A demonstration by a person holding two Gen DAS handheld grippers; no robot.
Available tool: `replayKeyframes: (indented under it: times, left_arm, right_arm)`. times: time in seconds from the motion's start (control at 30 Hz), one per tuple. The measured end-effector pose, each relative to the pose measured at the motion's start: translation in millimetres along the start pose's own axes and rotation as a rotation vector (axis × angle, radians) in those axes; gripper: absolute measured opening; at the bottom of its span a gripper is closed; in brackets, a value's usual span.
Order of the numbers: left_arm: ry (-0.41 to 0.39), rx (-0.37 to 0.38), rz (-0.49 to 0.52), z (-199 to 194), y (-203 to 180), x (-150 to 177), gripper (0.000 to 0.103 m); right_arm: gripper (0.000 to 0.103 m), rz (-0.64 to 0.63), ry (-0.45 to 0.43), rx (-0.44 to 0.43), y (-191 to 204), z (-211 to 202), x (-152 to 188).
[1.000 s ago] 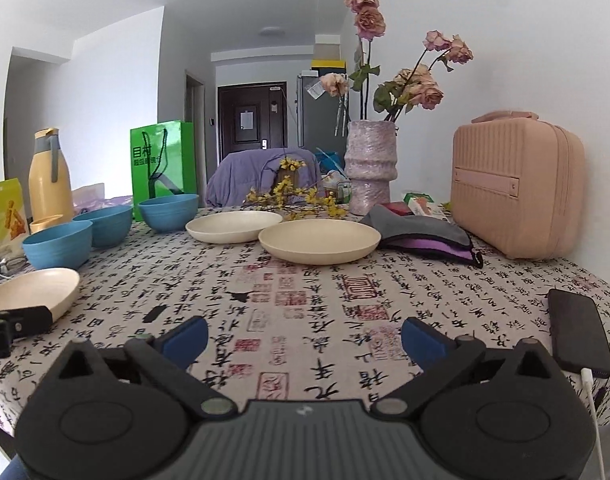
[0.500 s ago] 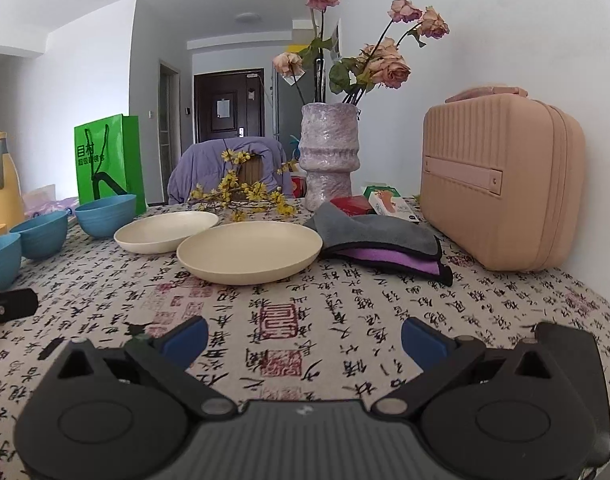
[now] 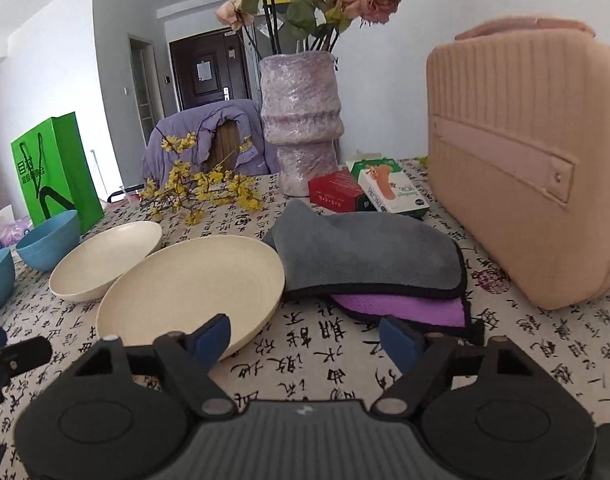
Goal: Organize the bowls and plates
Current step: 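Close both grippers on the rim of the second cream plate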
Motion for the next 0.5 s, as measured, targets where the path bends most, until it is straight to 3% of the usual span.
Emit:
replayKeyframes:
  times: [0.2,0.33,0.4,0.5]
  left_arm:
    - [0.100,0.044,-0.084,51.9,-6.5,-8.7,0.070]
    - [0.118,0.037,-0.068,76.6,-9.2,-12.2,0.051]
    - [0.130,0.026,-0.065,86.4,-8.8,-13.4,0.045]
    - [0.135,0.026,-0.060,96.9,-8.4,-15.8,0.031]
  right_arm:
    - [0.052,0.077,0.079,-0.057,-3.4,52.3,-4.9]
    - [0.042,0.055,0.098,-0.073,1.3,76.7,-9.4]
    - [0.027,0.062,0.110,-0.068,-0.5,86.3,-9.7]
    - [0.018,0.073,0.116,-0.074,-3.5,97.3,-8.4]
Point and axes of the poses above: each gripper's, at about its wrist camera, not at the fingertips, and z roughly the way its jaws point, y to its left, x to its underside, the point moved 10 cm from there along z, roughly the way its jaws point, and after that the axes turned 9 degrees about -x, right-handed, at the moved point
